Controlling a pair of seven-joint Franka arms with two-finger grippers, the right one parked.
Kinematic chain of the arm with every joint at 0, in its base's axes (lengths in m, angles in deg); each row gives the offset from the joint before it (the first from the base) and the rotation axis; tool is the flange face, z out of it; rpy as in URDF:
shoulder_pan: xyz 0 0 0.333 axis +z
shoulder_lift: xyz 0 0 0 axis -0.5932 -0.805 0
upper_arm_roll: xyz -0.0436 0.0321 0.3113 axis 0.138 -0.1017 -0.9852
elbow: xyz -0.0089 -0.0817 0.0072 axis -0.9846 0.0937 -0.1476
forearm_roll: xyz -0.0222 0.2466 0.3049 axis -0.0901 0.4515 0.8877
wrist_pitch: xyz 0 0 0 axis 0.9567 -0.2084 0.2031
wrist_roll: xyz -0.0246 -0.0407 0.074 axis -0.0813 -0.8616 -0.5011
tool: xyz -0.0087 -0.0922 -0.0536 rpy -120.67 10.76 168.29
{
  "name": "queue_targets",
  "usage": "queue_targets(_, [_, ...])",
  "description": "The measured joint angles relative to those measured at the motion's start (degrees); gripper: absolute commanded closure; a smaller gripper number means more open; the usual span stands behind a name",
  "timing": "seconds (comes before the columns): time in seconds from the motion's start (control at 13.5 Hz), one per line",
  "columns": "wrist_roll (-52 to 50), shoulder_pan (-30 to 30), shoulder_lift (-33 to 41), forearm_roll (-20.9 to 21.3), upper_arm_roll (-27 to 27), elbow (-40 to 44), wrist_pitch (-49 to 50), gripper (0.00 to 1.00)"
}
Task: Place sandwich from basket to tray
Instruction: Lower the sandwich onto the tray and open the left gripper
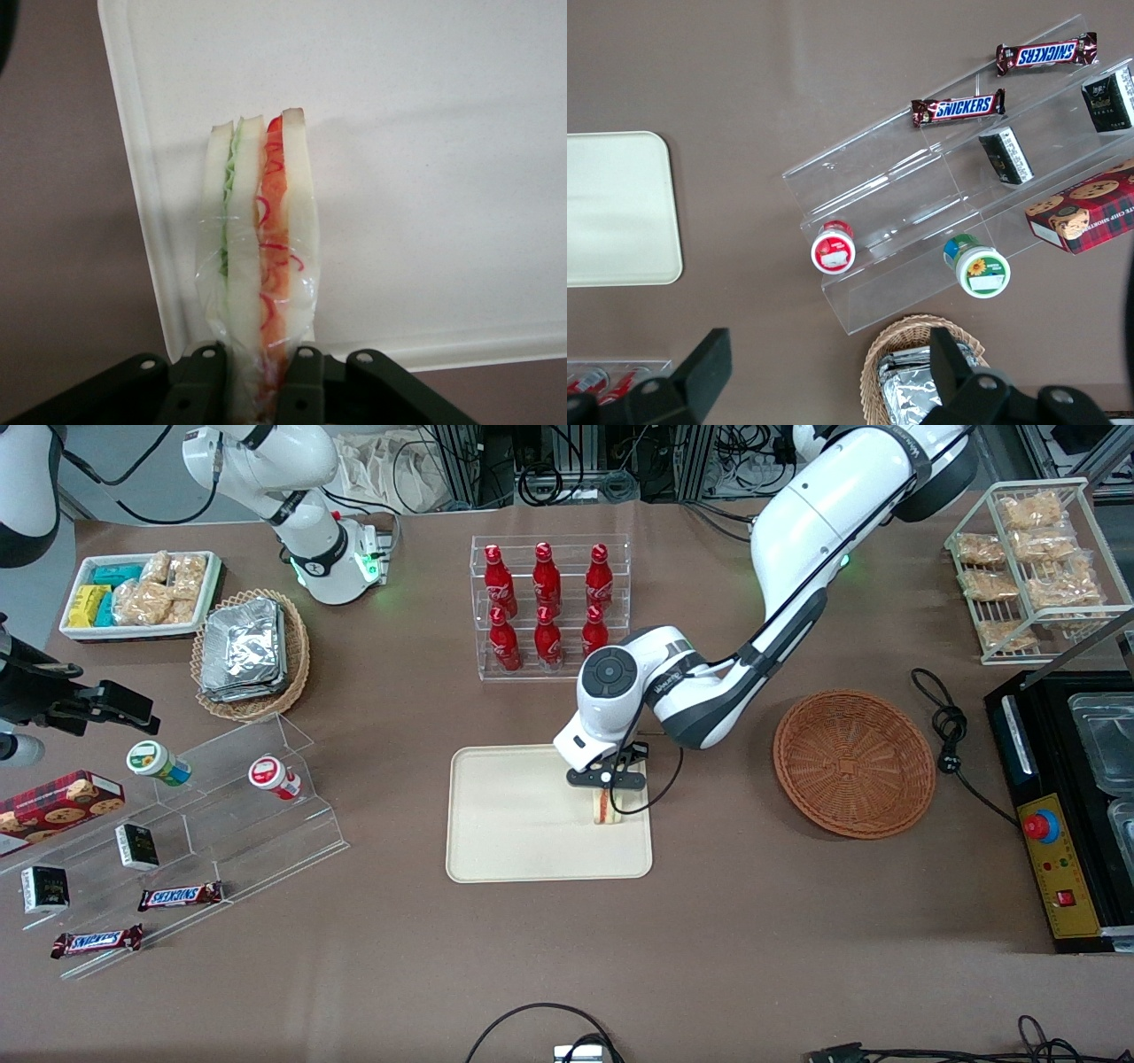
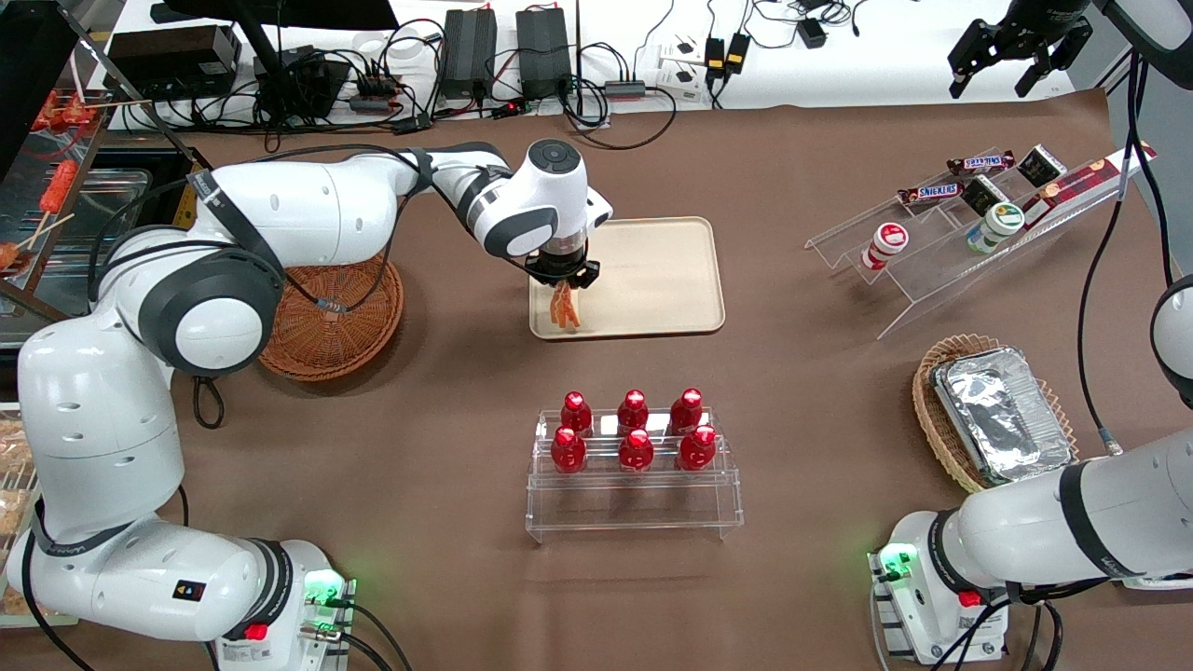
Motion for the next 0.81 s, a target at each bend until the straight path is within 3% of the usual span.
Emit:
queue_targets(0.15, [-0.38, -0.05, -0.58, 0.38, 0.0, 0.01, -0.05, 0.91])
queue_targets(0.37, [-0.49, -0.15, -1.08, 0.54, 0.0, 0.02, -0.08, 0.77])
queue_targets(0.44, [-0.53, -0.22, -1.19, 0.57, 0.0, 0.03, -0.08, 0.67])
queue_targets(0.52, [-0.55, -0.27, -1.24, 0.6, 0.0, 0.03, -0.09, 0.45])
queue_targets(0.59, [-0.57, -0.29, -1.24, 0.64, 0.0, 0.04, -0.1, 0.16])
queue_targets(0.67, [-0.59, -0.3, -1.25, 0.65, 0.0, 0.05, -0.1, 0.0])
queue_targets(0.81, [-0.66, -0.3, -1.25, 0.66, 0.0, 0.06, -0.1, 0.0])
